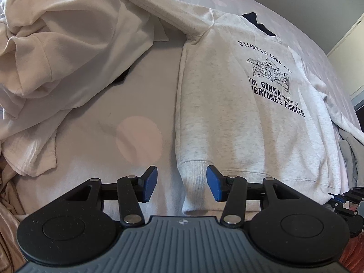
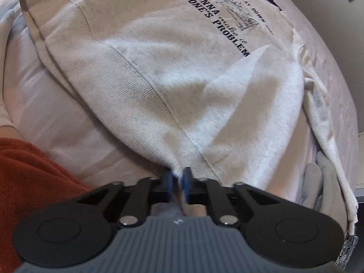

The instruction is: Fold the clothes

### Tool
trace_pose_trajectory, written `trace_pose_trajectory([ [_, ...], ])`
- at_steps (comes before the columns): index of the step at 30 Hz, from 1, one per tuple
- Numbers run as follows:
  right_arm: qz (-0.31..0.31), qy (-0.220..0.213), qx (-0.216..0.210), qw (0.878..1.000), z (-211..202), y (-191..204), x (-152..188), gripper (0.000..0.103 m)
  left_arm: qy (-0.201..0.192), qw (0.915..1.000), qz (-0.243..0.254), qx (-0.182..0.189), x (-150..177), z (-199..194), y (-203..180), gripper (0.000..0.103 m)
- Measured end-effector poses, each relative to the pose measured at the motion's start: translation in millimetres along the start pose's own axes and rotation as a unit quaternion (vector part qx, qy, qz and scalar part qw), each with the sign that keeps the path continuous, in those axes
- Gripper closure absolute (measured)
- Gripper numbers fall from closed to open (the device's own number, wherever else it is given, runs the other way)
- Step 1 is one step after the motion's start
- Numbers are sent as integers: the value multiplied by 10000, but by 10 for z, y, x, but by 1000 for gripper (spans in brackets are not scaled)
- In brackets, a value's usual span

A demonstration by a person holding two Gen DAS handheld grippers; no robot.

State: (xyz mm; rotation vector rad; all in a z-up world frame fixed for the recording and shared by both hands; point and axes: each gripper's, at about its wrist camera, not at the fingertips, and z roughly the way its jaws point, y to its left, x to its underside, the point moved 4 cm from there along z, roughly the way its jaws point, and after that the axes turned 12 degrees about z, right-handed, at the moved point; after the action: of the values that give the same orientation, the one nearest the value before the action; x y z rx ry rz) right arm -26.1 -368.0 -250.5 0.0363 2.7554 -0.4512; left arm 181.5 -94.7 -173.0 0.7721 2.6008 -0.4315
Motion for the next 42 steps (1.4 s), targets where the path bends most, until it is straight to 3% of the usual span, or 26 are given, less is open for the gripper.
trace_pose_trajectory([
  [4, 995, -347, -72, 9944, -184, -338, 36, 99, -38, 9999, -100, 131, 1, -40, 26, 57],
  [9, 2545, -190, -245, 9666, -189, -826, 171, 99, 96, 9993, -250, 279, -53, -5, 49, 56],
  [11, 2686, -71, -304, 9627, -136, -836, 183, 100, 227, 9988, -290, 322, -87, 43, 48, 54],
  [16, 2441, 62, -335, 9691, -34, -705, 136, 100, 740, 9944, -636, 409, -164, 295, 43, 50],
  [22, 2782, 16, -709, 9579, -39, -787, 200, 99, 1086, 9919, -578, 326, -213, 561, -160, 50],
  [24, 2809, -19, -768, 9567, -45, -784, 205, 99, 1191, 9911, -569, 176, -205, 647, -185, 53],
  [26, 2812, -75, -829, 9560, -50, -784, 201, 99, 1183, 9916, -495, 178, -188, 670, -191, 80],
  [28, 2812, -126, -916, 9552, -64, -788, 201, 98, 1025, 9936, -372, 293, -190, 608, -207, 92],
  [33, 2781, -122, -1442, 9496, -112, -828, 167, 83, 986, 9951, -55, 75, -224, 397, -133, 97],
  [35, 2800, -183, -1724, 9442, -193, -871, 158, 64, 1041, 9945, -80, -11, -214, 373, -33, 97],
  [37, 2872, -337, -1935, 9375, -306, -947, 155, 53, 1094, 9939, -140, -86, -197, 372, 71, 97],
  [38, 2904, -380, -1950, 9361, -339, -997, 158, 49, 1112, 9936, -191, -69, -187, 395, 95, 97],
  [42, 3053, -251, -1614, 9381, -288, -1256, 205, 47, 1179, 9926, -299, -61, -165, 486, 133, 97],
])
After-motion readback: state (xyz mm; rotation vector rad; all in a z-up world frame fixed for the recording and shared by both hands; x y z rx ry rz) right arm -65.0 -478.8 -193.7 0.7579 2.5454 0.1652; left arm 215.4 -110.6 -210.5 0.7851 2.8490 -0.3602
